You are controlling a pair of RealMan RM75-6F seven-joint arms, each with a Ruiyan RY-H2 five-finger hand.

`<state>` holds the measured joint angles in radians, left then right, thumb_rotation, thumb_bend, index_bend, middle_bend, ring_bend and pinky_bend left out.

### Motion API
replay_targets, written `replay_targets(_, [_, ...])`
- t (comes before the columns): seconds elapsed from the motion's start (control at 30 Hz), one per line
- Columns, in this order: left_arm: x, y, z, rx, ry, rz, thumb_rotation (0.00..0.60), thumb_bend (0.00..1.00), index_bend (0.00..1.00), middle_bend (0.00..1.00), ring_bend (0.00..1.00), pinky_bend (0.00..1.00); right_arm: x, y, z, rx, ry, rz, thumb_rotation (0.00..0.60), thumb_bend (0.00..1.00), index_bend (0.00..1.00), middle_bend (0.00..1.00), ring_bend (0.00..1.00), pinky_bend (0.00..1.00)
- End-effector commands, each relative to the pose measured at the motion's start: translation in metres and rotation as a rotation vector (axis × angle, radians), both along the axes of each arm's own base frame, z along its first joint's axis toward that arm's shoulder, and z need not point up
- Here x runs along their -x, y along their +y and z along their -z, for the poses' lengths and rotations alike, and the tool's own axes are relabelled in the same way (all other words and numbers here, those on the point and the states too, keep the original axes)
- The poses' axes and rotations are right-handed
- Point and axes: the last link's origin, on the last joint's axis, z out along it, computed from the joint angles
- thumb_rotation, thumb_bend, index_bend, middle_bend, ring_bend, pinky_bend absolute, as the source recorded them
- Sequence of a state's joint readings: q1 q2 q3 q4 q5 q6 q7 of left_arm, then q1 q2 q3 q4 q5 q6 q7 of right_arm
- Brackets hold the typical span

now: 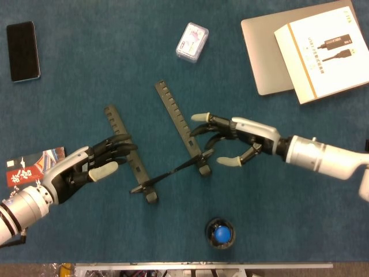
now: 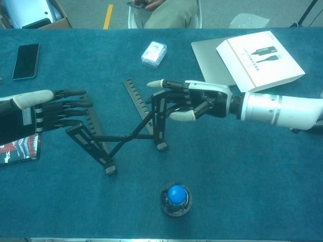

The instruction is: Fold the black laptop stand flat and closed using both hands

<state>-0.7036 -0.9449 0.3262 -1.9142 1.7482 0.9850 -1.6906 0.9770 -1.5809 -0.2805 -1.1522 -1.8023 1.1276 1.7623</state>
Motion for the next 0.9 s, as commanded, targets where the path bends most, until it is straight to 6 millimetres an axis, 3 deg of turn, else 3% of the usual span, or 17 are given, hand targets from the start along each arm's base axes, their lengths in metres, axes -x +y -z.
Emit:
replay_targets(0.03, [0.001,0.0,-0.001,-0.003,0.002,-0.001,0.381,0.25,0.05,0.11,0.05,0.06,0.005,0.001,-0.018,0.042,0.019,-0.027,0.6,0.3,0.0,0.18,0.1,0.22])
replay_targets(0.3, [0.006,0.006,-0.007,-0.042,0.021,0.01,0.378,0.25,0.05,0.11,0.05,0.06,0.023,0.011,-0.075,0.076,0.127,-0.101,0.6,0.3,0.0,0.15,0.1,0.22])
replay_targets(0.5, [0.009,0.011,-0.012,-0.069,0.045,0.024,0.379,0.25,0.05,0.11,0.04,0.06,0.031,0.024,-0.101,0.026,0.166,-0.129,0.6,0.3,0.0,0.15,0.1,0.22])
replay_targets(0.67, [0.009,0.016,-0.017,-0.104,0.062,0.036,0.378,0.25,0.05,0.1,0.03,0.06,0.029,0.033,-0.107,-0.023,0.159,-0.156,0.6,0.3,0.0,0.15,0.1,0.22])
replay_targets(0.9, [0.011,0.021,-0.028,-0.167,0.099,0.053,0.377,0.25,0.05,0.1,0.02,0.06,0.018,0.038,-0.092,-0.082,0.128,-0.187,0.6,0.3,0.0,0.15,0.1,0.22])
